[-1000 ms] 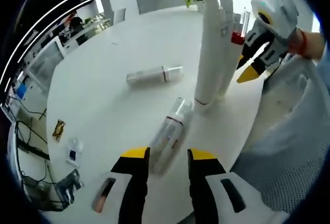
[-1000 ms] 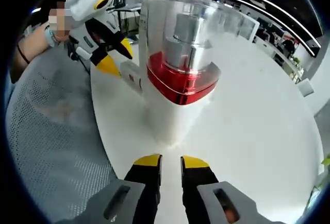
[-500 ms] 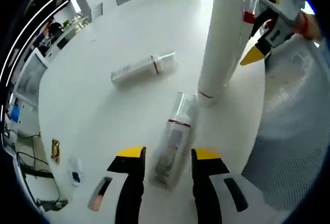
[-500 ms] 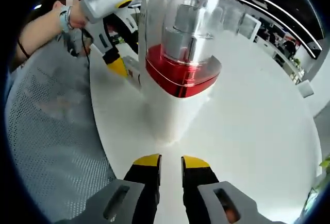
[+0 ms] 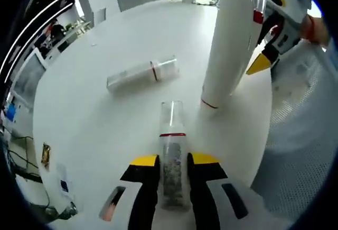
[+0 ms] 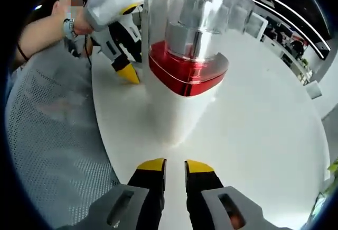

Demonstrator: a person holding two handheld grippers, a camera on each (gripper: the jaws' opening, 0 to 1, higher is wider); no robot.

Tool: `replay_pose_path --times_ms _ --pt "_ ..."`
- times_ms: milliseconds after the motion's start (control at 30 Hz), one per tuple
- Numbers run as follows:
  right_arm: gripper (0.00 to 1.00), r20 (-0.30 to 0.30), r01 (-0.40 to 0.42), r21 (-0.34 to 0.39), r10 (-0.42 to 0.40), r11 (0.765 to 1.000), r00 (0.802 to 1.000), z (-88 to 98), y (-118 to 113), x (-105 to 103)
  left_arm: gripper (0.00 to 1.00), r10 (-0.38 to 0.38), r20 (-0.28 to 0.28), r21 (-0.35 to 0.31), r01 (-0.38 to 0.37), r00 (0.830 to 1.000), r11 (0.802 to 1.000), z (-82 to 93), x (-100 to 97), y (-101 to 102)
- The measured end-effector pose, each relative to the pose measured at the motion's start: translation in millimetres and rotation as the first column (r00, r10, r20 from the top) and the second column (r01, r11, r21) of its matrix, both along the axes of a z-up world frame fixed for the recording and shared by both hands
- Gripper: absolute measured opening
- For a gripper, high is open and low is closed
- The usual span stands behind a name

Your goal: Arrange the skincare products in the storage area until every visible bottle or jar stands upright without overlapping.

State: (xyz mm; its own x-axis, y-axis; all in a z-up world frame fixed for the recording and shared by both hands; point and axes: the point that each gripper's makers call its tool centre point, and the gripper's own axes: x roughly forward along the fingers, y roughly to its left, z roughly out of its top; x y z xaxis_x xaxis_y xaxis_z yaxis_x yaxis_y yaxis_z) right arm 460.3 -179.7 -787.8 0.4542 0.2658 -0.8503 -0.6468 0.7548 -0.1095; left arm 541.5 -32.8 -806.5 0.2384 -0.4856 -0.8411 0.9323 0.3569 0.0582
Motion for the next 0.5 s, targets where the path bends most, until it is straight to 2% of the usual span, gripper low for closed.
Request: replay_pose_path --times_ms 133,267,367,500 --pt "0.08 -0.010 0.005 0.005 -0.005 1.000 1.000 -0.6 -1 -1 0.23 0.030 -0.013 0.007 -0.029 0.999 1.000 -0.2 -1.1 0" --pt "0.07 -0.045 0.001 0.016 0.000 1.000 0.999 -3.3 -1 -8 0.23 0.053 -0.037 0.071 -0.050 0.998 0.996 -0.7 -6.3 9" --pt "0.04 -0.055 -0.012 0.040 0.015 0.999 0.998 -2.7 3 -11 0.23 0.061 -0.054 0.058 -0.058 0.997 0.997 5.5 -13.0 12" --pt "0.06 -0.050 -0.020 0.055 0.022 0.998 0.998 -0.3 7 -11 0.23 0.092 -0.057 0.048 -0.089 0.994 0.995 11.8 -13.7 15"
